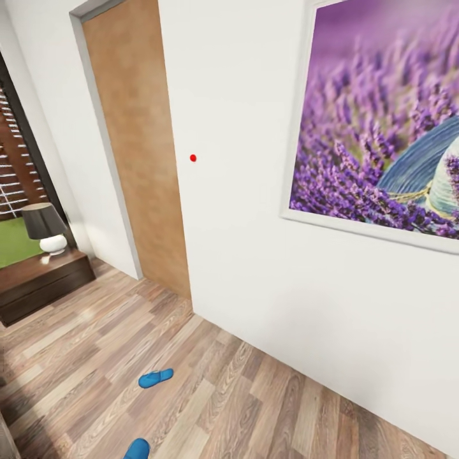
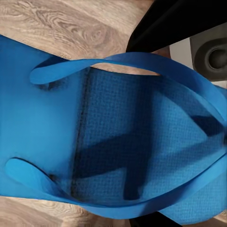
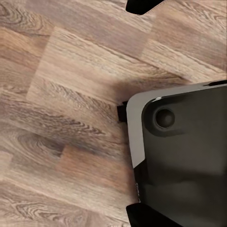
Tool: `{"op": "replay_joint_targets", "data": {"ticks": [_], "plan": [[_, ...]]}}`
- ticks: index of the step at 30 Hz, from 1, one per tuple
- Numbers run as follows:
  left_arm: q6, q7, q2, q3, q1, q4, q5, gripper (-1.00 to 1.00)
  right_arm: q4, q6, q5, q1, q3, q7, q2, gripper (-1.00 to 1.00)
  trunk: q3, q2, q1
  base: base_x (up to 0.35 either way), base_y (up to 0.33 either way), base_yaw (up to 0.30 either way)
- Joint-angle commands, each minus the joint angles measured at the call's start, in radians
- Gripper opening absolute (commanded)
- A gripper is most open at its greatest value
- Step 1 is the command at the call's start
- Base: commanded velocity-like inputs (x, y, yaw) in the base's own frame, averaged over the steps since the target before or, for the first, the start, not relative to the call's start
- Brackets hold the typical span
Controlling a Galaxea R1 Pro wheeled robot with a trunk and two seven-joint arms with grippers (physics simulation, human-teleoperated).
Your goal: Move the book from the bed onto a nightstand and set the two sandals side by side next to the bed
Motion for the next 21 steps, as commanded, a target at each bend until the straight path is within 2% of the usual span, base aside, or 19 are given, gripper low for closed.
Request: {"op": "replay_joint_targets", "data": {"ticks": [1,17,21], "plan": [[-0.003,0.004,0.0,-0.009,-0.001,0.001,0.003,-1.0,0.001,-0.004,-0.003,-0.001,-0.007,0.007,0.0,1.0,-0.002,-0.002,0.001,0.228,-0.011,0.233],[-0.003,0.004,0.0,-0.009,-0.001,0.001,0.002,-1.0,0.001,-0.004,-0.003,-0.001,-0.007,0.007,0.0,1.0,-0.002,-0.002,0.001,0.23,-0.005,0.279],[-0.003,0.003,0.0,-0.009,-0.001,0.001,0.002,-1.0,0.001,-0.004,-0.003,-0.001,-0.007,0.007,0.0,1.0,-0.002,-0.002,0.001,0.227,-0.072,0.131]]}}
